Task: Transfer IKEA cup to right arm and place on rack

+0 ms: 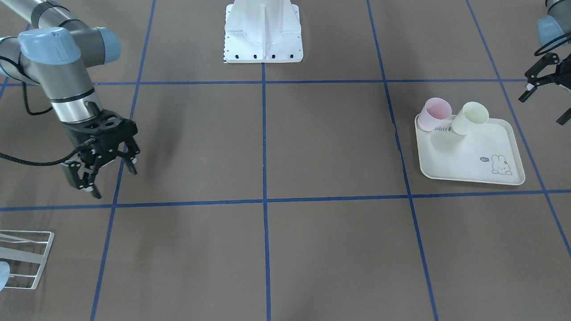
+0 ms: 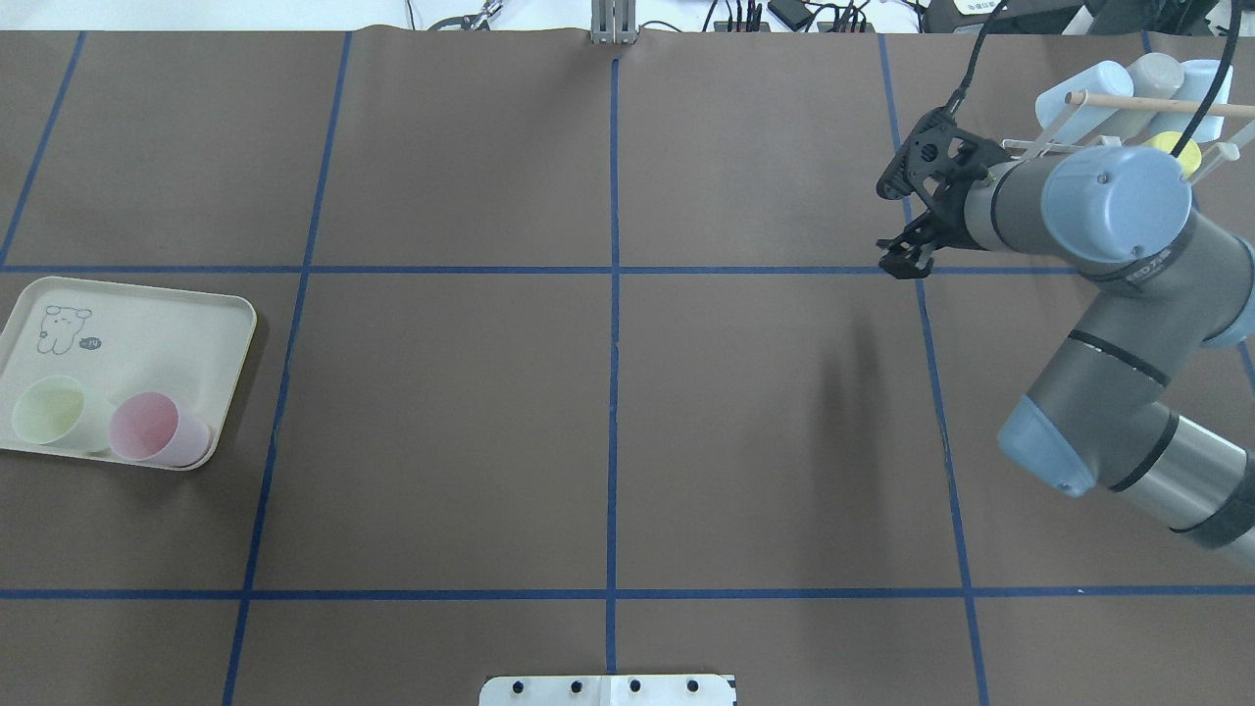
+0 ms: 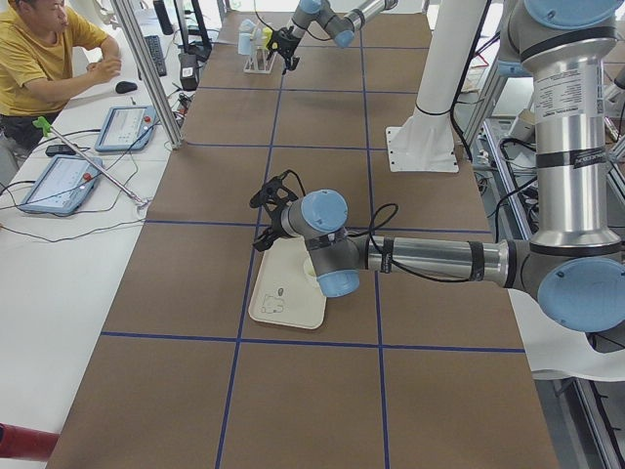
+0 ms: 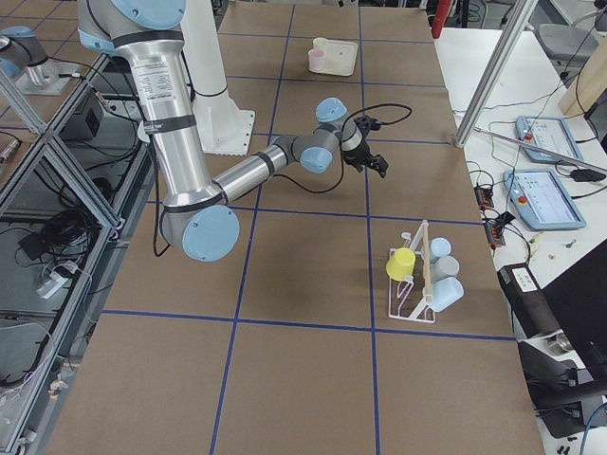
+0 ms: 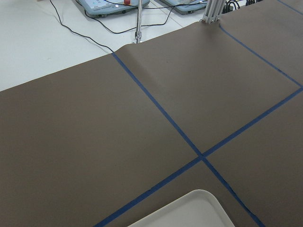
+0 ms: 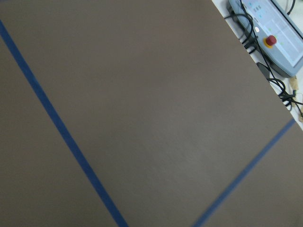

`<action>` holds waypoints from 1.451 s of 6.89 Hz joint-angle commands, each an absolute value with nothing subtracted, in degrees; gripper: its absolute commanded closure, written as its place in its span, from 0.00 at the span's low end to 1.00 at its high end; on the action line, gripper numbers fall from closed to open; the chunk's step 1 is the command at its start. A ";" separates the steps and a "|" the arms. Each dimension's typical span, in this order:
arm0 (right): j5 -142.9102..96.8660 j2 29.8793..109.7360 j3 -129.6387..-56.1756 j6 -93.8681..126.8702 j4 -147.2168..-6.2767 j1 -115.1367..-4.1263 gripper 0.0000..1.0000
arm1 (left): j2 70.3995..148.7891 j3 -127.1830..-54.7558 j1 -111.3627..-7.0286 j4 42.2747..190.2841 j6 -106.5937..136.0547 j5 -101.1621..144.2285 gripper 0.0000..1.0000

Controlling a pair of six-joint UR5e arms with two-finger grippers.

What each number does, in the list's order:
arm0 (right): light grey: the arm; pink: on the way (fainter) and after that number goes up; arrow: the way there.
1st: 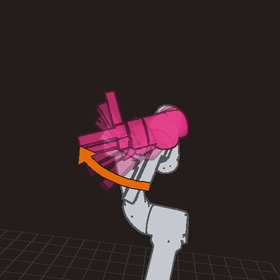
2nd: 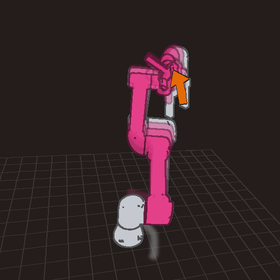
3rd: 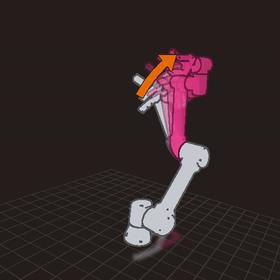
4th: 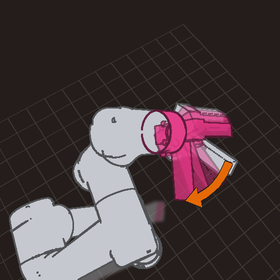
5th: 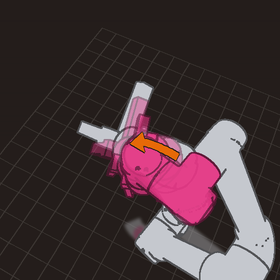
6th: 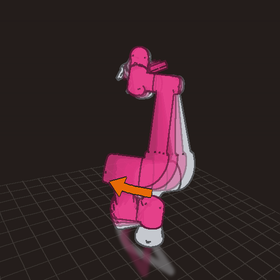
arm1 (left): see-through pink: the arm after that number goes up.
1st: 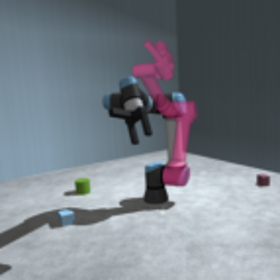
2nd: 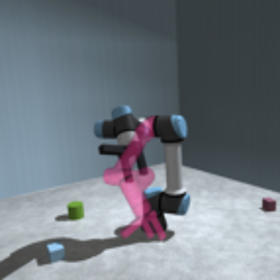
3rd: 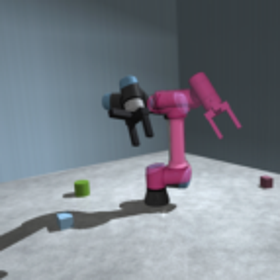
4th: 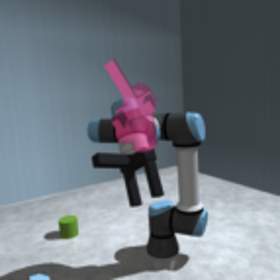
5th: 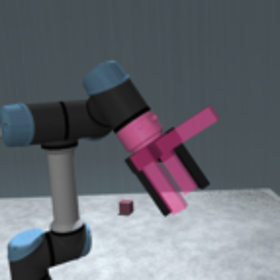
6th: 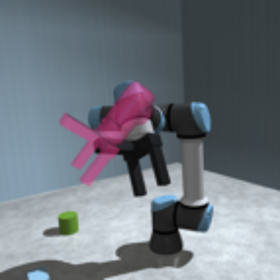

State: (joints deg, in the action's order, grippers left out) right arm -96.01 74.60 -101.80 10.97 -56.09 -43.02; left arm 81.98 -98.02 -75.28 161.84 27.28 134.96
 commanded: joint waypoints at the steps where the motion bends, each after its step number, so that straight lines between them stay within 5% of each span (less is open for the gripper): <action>1: -99.73 73.92 -103.61 25.83 -47.72 -37.19 0.00 | 80.61 -97.82 -69.03 164.18 30.58 131.86 0.00; 4: -105.73 67.00 -112.13 25.66 -73.14 -37.27 0.00 | 72.97 -97.04 -61.09 163.92 30.94 118.22 0.00; 9: -104.94 67.41 -111.45 24.96 -73.21 -37.18 0.00 | 72.77 -92.55 -53.18 164.44 30.50 114.00 0.00; 10: -104.94 67.33 -111.45 24.96 -73.21 -37.18 0.00 | 72.77 -92.55 -52.56 164.62 30.59 113.65 0.14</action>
